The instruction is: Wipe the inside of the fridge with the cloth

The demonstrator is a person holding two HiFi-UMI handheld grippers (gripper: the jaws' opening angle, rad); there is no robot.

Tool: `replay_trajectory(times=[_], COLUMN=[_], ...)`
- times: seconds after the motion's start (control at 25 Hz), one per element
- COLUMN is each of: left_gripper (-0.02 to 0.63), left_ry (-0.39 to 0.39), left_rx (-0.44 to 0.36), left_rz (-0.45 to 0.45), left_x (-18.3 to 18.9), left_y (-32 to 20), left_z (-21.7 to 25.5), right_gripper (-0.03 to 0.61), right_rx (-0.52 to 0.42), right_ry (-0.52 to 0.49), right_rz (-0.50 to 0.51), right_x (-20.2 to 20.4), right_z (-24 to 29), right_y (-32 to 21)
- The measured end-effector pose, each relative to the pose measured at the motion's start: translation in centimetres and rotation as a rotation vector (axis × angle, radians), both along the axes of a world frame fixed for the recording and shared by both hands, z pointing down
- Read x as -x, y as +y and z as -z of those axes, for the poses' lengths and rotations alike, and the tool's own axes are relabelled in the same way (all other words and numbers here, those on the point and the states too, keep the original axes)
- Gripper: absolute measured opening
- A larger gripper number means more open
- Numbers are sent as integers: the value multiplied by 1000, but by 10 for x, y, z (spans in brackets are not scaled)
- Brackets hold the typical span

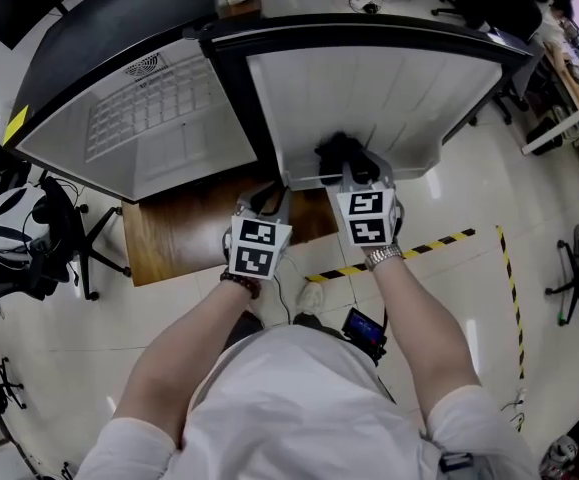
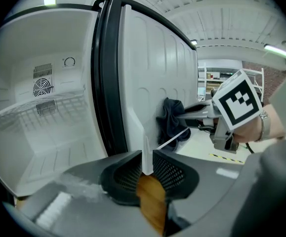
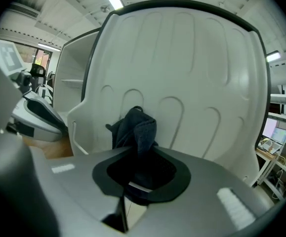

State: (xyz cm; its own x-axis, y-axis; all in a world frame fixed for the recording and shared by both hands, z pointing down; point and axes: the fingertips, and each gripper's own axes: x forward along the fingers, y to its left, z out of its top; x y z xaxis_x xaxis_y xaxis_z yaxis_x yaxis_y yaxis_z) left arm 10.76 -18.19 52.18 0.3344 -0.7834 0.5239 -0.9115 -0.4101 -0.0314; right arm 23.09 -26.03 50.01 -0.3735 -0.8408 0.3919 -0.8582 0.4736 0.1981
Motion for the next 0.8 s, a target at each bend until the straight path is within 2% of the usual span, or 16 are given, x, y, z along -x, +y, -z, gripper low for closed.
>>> replay_trajectory(times=[0.4, 0.8], left_gripper=[75, 75], left_ry=[-3, 4], left_rx=[1, 2], left_rz=[-8, -13], left_x=[-5, -10], left_y=[-4, 1], left_z=[-1, -2], right_gripper=[55, 55], right_rx=[-5, -28], right_ry=[12, 39], right_rz=[-161, -267], right_x=[-78, -124], right_z=[0, 8], right_y=[-16, -20])
